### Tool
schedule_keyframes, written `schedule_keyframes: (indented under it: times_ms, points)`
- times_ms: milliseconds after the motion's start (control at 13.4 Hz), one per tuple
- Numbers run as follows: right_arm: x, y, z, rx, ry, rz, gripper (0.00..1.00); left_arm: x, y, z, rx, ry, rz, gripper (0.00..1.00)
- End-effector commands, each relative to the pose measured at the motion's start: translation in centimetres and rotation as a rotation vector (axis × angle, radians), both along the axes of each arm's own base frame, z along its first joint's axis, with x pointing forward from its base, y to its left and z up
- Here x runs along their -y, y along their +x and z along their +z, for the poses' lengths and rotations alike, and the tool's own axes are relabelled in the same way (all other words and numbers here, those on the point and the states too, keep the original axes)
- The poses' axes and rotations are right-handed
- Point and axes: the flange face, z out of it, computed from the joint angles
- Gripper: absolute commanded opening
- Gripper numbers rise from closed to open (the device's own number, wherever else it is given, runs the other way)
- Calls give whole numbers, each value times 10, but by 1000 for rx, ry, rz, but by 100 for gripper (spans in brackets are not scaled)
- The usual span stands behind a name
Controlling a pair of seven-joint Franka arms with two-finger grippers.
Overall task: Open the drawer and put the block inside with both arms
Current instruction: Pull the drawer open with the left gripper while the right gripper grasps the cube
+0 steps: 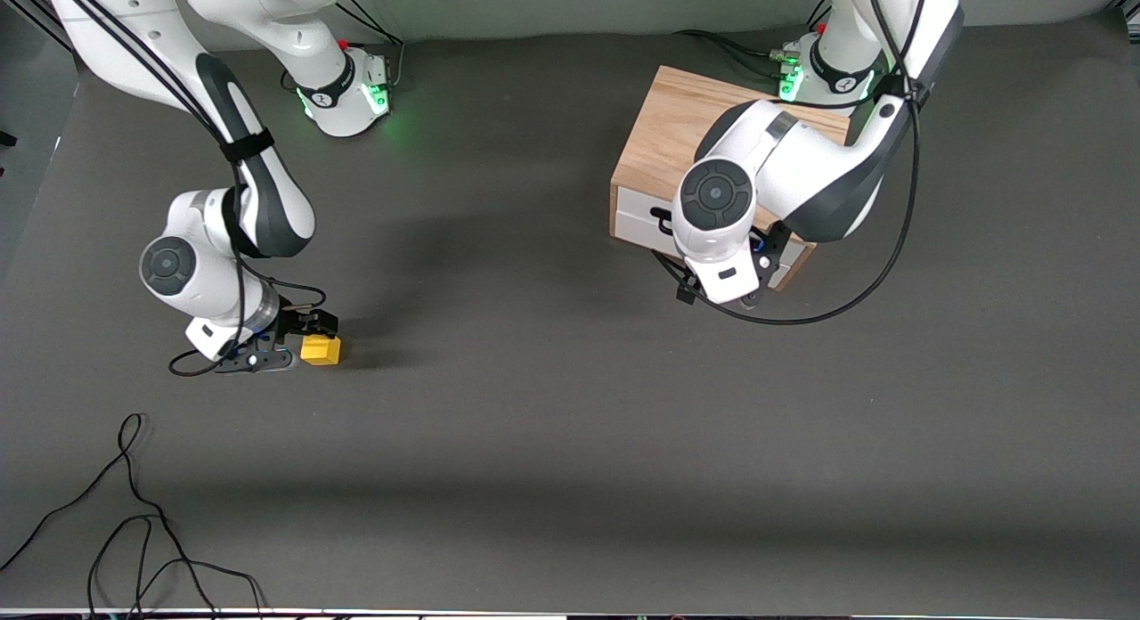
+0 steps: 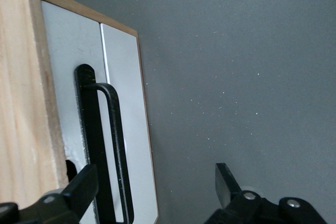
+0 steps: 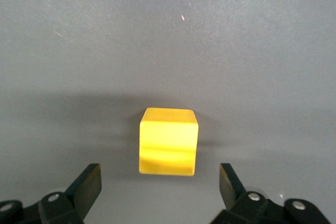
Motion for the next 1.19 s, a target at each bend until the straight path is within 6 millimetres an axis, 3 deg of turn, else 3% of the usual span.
schedule_keyframes:
  times_ms: [0,372,446,521,744,893,1116]
  points:
    - [2,-2,-15,2,-6,-3,100,-1,-7,-17,6,22,20,100]
    - [3,-3,-38,1,-11,-2,97,-2,-25,-54,0,31,48,100]
    - [3,-3,-38,1,-11,-2,80,-1,-29,-61,-1,28,41,100]
    - [3,-3,-38,-1,-11,-2,53,-2,-29,-64,-2,26,42,100]
    - [1,-2,-35,4,-10,-2,0,0,-30,-68,-8,26,38,100]
    - [0,-2,-29,8,-9,-8,0,2,-28,-64,-2,18,28,100]
    - [-1,2,3,32,-1,-14,0,2,-22,-61,21,0,27,100]
